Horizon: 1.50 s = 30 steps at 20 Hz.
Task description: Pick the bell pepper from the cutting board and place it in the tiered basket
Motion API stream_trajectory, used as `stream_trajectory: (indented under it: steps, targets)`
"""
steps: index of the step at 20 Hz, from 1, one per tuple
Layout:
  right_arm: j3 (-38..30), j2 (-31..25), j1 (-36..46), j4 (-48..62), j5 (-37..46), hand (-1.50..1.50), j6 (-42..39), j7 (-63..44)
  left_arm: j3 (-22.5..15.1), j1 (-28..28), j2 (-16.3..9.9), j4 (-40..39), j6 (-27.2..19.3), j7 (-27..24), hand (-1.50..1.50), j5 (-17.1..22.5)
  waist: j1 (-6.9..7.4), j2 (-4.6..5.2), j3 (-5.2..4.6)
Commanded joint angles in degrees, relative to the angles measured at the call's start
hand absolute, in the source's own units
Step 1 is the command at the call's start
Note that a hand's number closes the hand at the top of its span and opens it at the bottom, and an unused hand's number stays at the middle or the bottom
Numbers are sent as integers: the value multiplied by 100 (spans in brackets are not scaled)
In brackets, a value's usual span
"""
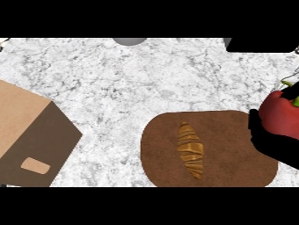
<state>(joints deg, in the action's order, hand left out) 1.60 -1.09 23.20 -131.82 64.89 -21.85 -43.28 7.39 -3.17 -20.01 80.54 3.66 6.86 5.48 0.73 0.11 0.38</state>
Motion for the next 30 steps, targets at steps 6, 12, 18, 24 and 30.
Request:
stream_trajectory:
  steps: [6,12,18,24,30]
  targets:
    - [-2489,-901,1256,2237,-2131,150,640,1356,-84,-112,117,297,-75,438,0,-70,0,6,-30]
    - [-2654,-1550,1858,3659,-2352,150,968,1820,51,85,87,-158,44,186,0,-190,-25,2,-37]
    - [-1603,-3418,1453,4012,-474,150,470,2982,147,202,-25,-184,125,247,0,-47,2,43,-42]
    - [-1472,-4028,1902,5148,-296,150,793,3976,114,36,49,-74,206,203,0,-89,26,12,-39]
    - [-1257,-4294,2160,5872,-95,150,890,4551,142,147,169,-98,111,224,0,-179,7,7,-39]
